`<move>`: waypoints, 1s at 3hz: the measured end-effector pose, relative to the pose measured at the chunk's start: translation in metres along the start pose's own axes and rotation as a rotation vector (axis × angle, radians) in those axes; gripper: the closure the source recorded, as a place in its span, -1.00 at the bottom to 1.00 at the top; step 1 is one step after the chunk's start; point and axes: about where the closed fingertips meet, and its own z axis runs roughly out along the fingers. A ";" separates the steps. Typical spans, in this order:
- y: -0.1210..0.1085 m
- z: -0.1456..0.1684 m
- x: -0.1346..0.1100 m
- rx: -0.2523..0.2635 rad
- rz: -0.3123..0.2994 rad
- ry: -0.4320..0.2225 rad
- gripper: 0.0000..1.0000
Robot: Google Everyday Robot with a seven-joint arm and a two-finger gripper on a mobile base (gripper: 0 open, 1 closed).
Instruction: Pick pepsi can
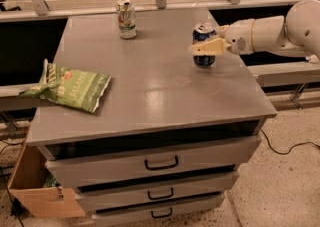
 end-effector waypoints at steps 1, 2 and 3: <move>0.014 -0.005 -0.021 -0.025 -0.005 -0.065 0.32; 0.037 -0.020 -0.060 -0.071 -0.023 -0.168 0.79; 0.041 -0.017 -0.064 -0.082 -0.021 -0.180 1.00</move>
Offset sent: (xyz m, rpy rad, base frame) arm -0.0641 0.0306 0.1244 0.2839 -0.1533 0.1417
